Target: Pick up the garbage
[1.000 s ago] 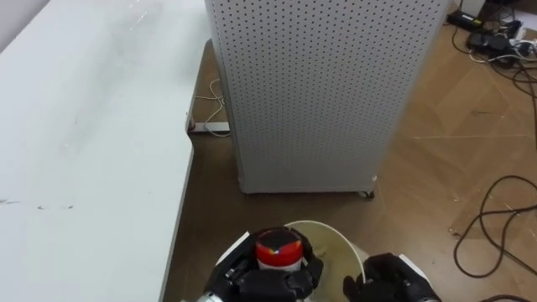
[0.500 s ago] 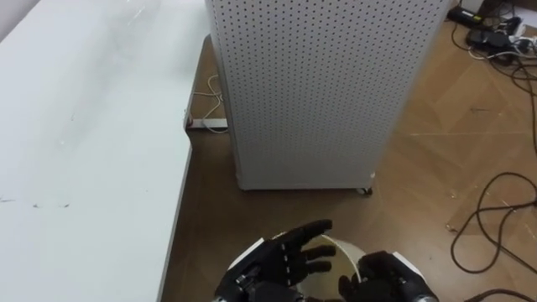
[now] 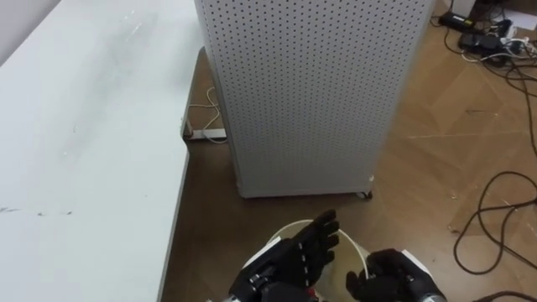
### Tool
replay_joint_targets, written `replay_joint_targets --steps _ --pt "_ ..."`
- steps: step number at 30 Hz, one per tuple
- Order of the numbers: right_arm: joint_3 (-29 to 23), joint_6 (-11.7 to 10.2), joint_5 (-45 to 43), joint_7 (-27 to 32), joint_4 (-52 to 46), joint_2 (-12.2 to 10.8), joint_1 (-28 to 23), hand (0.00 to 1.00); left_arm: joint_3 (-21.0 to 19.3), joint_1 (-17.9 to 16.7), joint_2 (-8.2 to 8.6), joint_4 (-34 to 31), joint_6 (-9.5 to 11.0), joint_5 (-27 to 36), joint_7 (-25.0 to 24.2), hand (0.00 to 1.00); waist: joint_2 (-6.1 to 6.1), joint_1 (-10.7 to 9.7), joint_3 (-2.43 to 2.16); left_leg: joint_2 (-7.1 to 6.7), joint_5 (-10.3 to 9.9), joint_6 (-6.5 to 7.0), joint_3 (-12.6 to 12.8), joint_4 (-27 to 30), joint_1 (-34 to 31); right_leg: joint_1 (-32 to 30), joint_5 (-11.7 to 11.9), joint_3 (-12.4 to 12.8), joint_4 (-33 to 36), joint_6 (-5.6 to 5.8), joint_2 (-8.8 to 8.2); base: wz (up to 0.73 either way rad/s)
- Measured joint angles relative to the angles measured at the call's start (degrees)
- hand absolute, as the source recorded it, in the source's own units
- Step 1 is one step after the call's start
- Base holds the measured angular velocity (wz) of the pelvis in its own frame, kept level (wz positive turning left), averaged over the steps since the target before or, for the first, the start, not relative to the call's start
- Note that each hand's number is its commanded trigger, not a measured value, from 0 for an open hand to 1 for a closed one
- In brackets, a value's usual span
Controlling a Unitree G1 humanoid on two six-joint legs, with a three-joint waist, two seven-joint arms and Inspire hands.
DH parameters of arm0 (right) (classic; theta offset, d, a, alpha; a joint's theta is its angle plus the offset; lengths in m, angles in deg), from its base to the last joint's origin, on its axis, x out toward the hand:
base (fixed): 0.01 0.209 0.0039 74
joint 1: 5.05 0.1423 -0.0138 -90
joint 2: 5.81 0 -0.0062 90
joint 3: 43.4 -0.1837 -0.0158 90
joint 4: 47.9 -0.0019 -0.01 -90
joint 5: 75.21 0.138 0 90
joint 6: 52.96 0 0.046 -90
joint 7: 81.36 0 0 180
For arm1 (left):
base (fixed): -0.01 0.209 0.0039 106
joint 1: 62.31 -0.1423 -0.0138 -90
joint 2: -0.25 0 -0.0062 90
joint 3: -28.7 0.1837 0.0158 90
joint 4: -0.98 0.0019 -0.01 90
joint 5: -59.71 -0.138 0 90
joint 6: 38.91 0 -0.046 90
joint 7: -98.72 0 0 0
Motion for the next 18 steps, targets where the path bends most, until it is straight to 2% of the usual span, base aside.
replay_joint_targets --steps 6,10,12,14,16,18 --pt "-1.04 -0.03 0.4 -0.2 -1.49 0.14 -1.8 1.0 -0.94 -0.03 -1.11 -4.39 0.05 -2.23 0.18 0.0 -0.02 -0.24 -0.06 0.01 -0.01 0.02 0.94 -1.19 1.22 0.47 0.06 1.21 0.01 0.01 0.49 -0.1" --pt "-3.24 -0.03 0.23 -0.06 -5.21 0.77 -5.58 1.0 -4.37 -0.41 -1.83 -7.83 0.33 -3.46 0.96 0.0 -0.26 -0.47 -0.26 -0.02 0.0 0.02 1.69 -1.93 3.33 1.39 0.07 1.78 0.13 0.04 0.66 -0.12" --pt "-3.66 -0.03 0.17 0.37 -8.2 0.97 -7.89 1.0 -6.12 -0.63 -2.02 -9.2 0.56 -6.03 2.57 0.0 -0.57 -0.59 -0.48 -0.14 -0.01 0.02 2.27 -1.97 3.93 1.53 0.05 2.26 0.27 0.06 0.72 -0.22" --pt "-4.07 -0.03 0.46 0.9 -10.79 0.64 -9.88 1.0 -8.91 -2.11 -2.71 -11.93 0.58 -7.82 5.31 0.0 -1.47 -0.64 -1.03 -0.43 -0.02 0.05 3.46 -1.79 4.63 1.53 0.1 3.16 0.67 0.16 1.0 -0.3" --pt "-4.24 -0.03 0.44 1.96 -13.5 0.54 -12.26 1.0 -10.76 -3.07 -2.82 -14.03 0.6 -11.64 7.17 0.0 -2.13 -0.52 -1.36 -0.64 -0.14 0.24 4.68 -1.79 5.78 2.03 0.27 4.3 0.82 0.42 1.36 -0.36" --pt "-4.23 -0.04 0.46 1.99 -14.15 0.29 -13.06 1.0 -13.21 -4.2 -2.81 -17.02 0.67 -15.93 10.38 0.0 -2.81 -0.07 -1.82 -0.8 -0.3 0.55 6.68 -1.78 6.52 2.6 2.18 6.01 -0.89 0.84 2.03 -0.53"
